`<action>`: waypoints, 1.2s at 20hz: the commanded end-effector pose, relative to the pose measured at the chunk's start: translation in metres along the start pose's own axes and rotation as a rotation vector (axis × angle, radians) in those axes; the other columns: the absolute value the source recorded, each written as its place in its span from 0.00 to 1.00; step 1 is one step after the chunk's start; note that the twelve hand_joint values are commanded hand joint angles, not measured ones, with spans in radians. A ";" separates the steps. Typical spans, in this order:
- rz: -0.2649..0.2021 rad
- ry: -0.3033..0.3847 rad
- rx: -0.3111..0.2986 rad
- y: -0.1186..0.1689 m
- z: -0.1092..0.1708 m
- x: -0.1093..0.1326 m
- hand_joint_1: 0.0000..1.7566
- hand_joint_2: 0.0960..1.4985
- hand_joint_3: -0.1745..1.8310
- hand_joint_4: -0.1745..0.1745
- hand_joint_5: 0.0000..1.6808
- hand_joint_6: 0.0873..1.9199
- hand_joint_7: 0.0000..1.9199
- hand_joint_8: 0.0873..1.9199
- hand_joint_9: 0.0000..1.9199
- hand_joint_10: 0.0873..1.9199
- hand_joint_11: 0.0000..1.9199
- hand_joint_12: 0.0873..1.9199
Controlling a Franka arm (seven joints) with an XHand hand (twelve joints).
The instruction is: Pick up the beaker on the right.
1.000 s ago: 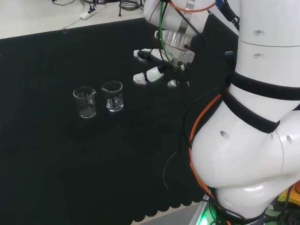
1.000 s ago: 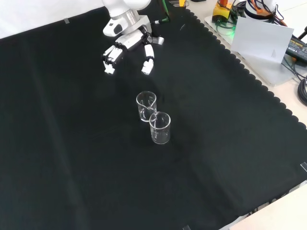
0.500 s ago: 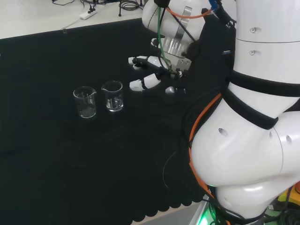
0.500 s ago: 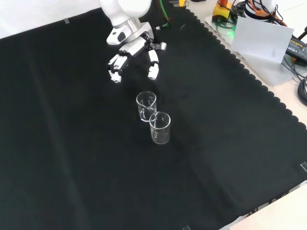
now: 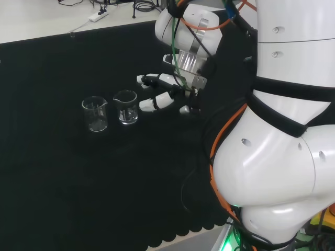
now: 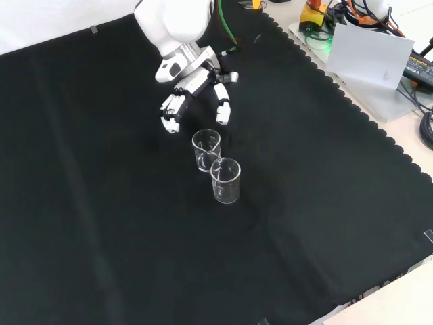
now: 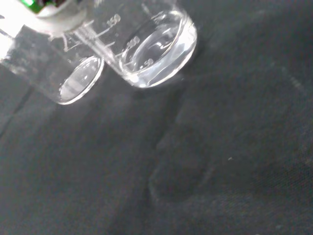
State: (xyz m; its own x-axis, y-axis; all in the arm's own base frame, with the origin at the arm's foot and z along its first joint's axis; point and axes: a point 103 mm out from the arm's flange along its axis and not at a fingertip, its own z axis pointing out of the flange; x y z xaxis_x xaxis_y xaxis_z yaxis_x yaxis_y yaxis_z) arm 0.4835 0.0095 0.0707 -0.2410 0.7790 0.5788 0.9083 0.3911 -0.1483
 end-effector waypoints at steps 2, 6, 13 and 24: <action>-0.042 0.062 -0.024 0.009 0.015 0.006 0.45 0.35 0.32 0.44 0.14 0.00 0.12 0.30 0.16 0.29 0.00 0.54; -0.057 0.078 -0.027 0.012 0.022 0.009 0.45 0.35 0.32 0.45 0.14 0.00 0.12 0.29 0.15 0.29 0.00 0.54; -0.073 0.101 -0.026 0.020 0.035 0.014 0.45 0.35 0.33 0.47 0.15 0.00 0.10 0.28 0.14 0.28 0.00 0.55; -0.109 0.154 -0.061 0.037 0.045 0.029 0.45 0.34 0.33 0.47 0.17 0.00 0.10 0.27 0.14 0.28 0.00 0.54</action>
State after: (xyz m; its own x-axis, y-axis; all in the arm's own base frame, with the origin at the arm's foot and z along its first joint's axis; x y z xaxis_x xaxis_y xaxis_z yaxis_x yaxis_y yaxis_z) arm 0.4909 0.0622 0.0464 -0.2825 0.6621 0.6942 0.9037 0.4264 -0.0389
